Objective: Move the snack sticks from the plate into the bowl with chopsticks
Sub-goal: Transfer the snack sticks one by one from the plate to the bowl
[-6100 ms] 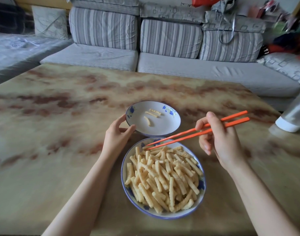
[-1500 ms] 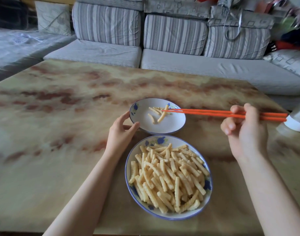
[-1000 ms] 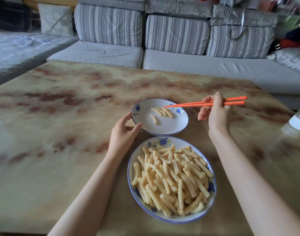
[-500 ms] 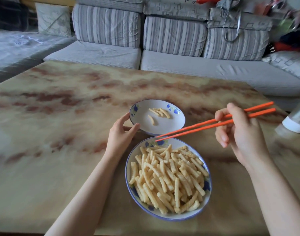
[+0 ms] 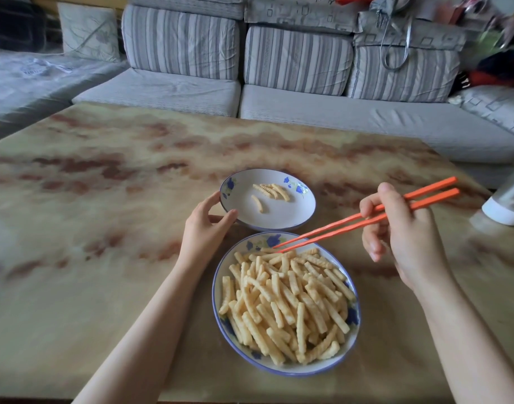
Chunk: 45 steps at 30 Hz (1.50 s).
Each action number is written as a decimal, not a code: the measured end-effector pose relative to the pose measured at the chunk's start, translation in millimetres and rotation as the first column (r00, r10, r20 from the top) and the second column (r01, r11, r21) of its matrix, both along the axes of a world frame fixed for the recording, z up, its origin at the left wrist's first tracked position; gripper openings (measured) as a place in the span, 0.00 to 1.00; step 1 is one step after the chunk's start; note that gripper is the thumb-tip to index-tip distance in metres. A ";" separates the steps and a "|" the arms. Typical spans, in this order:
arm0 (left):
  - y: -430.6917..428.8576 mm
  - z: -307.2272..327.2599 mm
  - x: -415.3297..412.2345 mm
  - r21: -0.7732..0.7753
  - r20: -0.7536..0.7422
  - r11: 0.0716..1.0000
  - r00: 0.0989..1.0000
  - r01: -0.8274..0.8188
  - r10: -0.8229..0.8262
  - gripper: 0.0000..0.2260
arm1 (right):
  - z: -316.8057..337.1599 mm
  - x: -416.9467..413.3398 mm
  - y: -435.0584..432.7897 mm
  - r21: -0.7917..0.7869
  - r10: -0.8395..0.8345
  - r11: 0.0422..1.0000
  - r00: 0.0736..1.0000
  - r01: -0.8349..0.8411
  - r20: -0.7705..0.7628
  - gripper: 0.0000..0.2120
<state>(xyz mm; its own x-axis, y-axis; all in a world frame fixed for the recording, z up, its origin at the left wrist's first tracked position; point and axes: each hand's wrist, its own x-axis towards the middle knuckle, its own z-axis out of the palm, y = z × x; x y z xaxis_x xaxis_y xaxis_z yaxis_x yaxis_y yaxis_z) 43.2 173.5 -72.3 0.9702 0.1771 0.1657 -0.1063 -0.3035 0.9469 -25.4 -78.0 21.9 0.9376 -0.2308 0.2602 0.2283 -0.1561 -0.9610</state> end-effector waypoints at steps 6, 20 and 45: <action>-0.2 0.1 -0.4 -0.011 -0.003 1.000 1.000 0.000 0.000 0.21 | 1.6 1.0 -3.2 0.162 -0.076 0.985 0.994 0.063 0.078 0.22; 0.0 -2.9 1.6 -0.005 0.006 1.000 1.000 0.002 -0.002 0.22 | -23.1 77.3 16.8 0.159 -0.226 0.963 0.973 0.216 0.051 0.21; 0.8 -3.3 2.6 0.002 -0.007 1.000 1.000 0.003 -0.003 0.22 | 9.8 10.5 -10.1 0.053 0.127 0.990 0.990 -0.130 0.055 0.21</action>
<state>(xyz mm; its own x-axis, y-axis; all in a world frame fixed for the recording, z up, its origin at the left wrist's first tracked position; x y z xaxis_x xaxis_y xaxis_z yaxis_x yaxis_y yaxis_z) 45.8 174.3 -75.6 0.9718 0.1742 0.1588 -0.1000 -0.3055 0.9469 -14.9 -88.2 31.7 0.9462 -0.1246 0.2986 0.2921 -0.0679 -0.9540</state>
